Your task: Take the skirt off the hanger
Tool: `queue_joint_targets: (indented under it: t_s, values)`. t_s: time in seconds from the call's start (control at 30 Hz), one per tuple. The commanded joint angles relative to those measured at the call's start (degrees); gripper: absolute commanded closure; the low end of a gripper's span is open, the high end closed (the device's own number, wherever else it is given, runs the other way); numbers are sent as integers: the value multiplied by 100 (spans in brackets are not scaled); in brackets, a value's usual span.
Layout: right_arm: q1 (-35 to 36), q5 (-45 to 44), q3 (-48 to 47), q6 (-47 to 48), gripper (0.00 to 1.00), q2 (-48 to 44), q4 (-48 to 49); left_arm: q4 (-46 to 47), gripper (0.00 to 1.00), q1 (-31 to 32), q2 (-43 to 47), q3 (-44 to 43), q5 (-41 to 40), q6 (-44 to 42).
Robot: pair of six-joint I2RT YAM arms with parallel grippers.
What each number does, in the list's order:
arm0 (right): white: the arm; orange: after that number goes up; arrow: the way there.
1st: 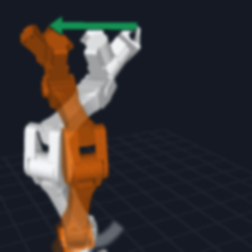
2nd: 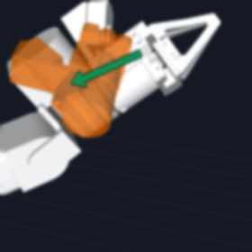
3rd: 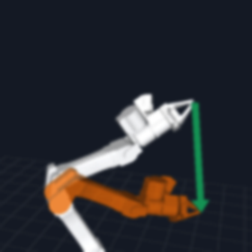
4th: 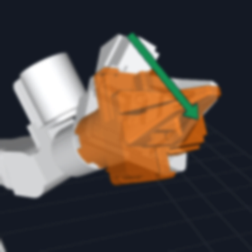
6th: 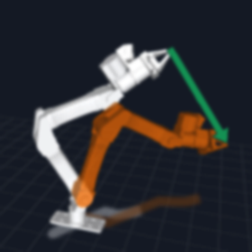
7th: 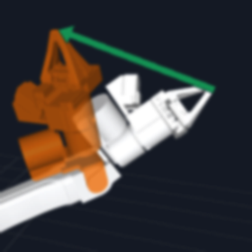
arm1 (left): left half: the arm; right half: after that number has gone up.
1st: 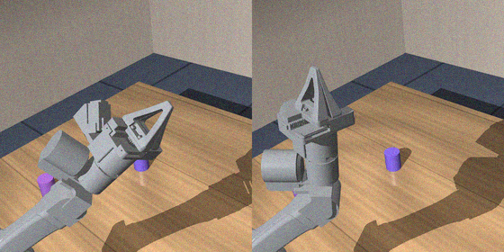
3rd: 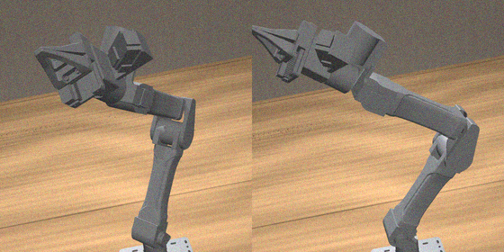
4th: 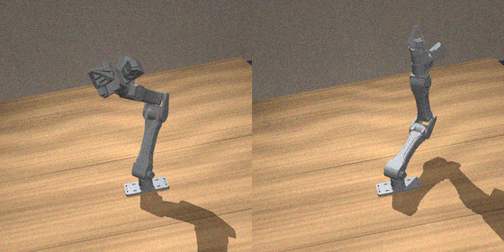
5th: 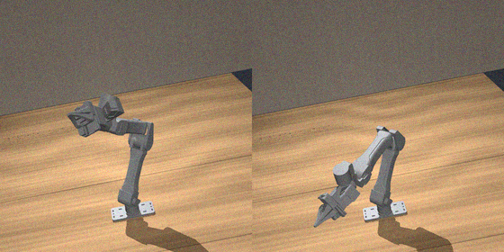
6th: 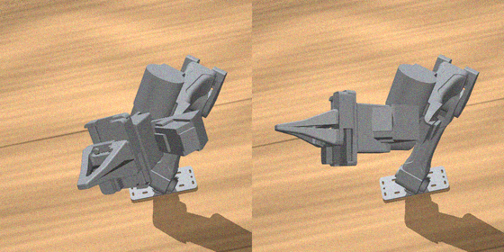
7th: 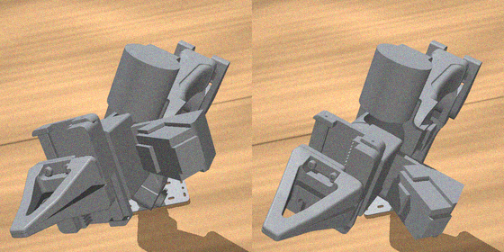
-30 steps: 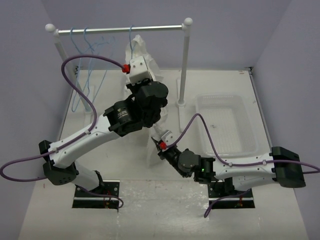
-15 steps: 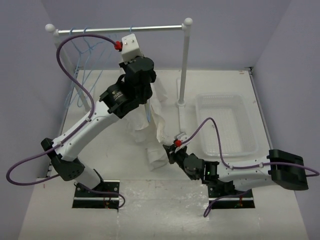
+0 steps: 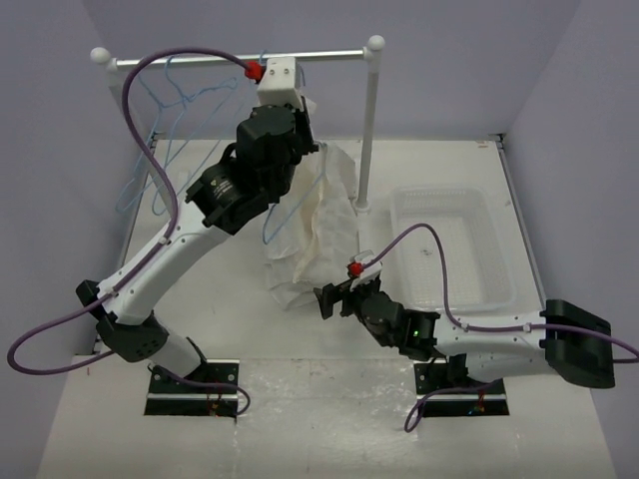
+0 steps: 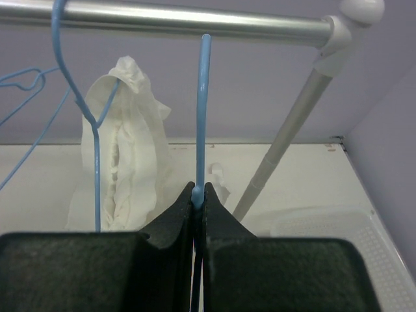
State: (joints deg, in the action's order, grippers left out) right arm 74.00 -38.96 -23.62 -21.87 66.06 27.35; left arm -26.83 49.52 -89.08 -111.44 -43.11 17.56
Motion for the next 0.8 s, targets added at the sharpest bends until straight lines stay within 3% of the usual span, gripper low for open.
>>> queue_joint_targets:
  t_s: [0.0, 0.37, 0.63, 0.77]
  values:
    - [-61, -146, -345, -89, 1, -260, -449, -32, 100, -30, 487, 192, 910, -122]
    - [-720, 152, -917, -133, 1, -1499, -2295, -130, 100, -12, 900, 606, 901, -341]
    - [-1212, 161, -715, -335, 1, -2045, -2375, 2337, 100, -30, 726, 913, 551, -2176]
    - [-1344, 11, -741, -318, 1, -1948, -2384, 2489, 100, -161, -20, 220, 418, -2319]
